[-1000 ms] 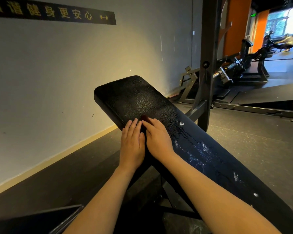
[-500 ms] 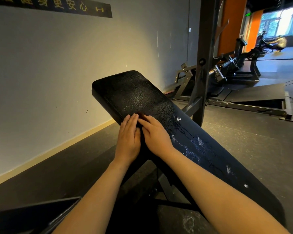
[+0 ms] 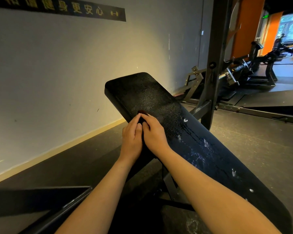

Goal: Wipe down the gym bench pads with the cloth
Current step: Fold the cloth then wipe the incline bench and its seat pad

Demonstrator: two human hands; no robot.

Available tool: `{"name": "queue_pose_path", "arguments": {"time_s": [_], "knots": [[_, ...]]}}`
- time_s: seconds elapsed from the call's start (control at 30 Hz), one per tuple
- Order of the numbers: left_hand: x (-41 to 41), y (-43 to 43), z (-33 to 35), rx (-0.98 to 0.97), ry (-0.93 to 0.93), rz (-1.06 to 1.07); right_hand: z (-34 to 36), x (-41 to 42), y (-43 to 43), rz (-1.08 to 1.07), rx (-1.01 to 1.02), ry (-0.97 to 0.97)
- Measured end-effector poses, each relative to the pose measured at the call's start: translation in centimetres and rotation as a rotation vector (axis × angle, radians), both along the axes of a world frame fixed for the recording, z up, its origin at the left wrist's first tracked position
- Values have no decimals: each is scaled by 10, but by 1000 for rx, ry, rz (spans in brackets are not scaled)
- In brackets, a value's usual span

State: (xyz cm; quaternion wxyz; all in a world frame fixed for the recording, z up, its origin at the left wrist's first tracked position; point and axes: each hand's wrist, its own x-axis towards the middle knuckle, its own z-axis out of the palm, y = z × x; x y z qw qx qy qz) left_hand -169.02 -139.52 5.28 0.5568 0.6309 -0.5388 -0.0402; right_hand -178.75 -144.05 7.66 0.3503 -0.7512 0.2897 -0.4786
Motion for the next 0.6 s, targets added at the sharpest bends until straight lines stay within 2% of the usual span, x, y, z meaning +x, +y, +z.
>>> {"name": "queue_pose_path", "arguments": {"time_s": [0.1,0.17,0.3,0.43,0.5,0.6], "knots": [[-2,2,6,-37,186,-51,12,10,8,48,144,-207],[0,4,13,-53,258,-40,19,17,9,103,164,-195],[17,2,26,-49,121,105,23,23,-1,150,95,-111],[40,-10,40,-124,-55,234,9,24,-24,-33,-175,3],[48,-20,43,-105,-82,274,-1,24,-29,-64,-203,13],[41,-28,46,-73,-18,203,-6,24,-34,-82,-226,-6]]}}
